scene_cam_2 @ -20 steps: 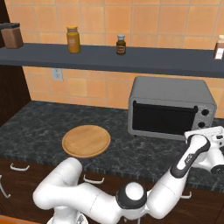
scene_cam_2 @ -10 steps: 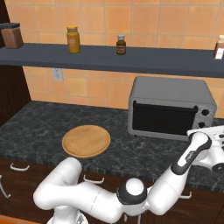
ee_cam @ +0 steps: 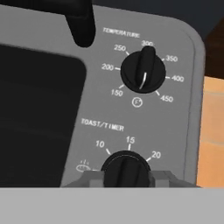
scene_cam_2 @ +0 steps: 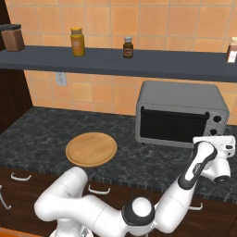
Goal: Pick up the kebab skewer and baguette bread, and place them inside the toaster oven. Close the toaster oven door and start by setting the timer.
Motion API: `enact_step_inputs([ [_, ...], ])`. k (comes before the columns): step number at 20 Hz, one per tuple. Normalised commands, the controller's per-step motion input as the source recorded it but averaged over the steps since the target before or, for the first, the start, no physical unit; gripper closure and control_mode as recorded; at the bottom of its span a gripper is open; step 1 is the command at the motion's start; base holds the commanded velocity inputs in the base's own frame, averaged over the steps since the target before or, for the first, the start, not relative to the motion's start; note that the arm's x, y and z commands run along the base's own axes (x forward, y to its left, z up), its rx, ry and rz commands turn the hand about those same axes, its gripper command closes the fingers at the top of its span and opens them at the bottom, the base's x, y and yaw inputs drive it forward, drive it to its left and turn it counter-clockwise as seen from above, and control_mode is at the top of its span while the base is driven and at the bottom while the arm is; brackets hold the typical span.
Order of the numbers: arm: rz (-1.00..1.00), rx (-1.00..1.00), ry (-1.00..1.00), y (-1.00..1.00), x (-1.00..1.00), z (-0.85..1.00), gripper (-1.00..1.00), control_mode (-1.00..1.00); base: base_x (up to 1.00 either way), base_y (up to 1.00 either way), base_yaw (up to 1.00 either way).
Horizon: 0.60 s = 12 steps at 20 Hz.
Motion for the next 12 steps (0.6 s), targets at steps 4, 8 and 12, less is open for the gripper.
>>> enact_step_inputs([
  [4, -0.06, 0.31, -0.04, 0.16, 0.0, 0.22, 1.0, -1.0, 0.0, 0.0, 0.0],
  [8, -0.02, 0.34, -0.06, 0.11, 0.01, 0.37, 1.0, -1.0, 0.0, 0.0, 0.0],
  [12, -0.03, 0.4, 0.0, 0.08, 0.0, 0.46, 1.0, -1.0, 0.0, 0.0, 0.0],
])
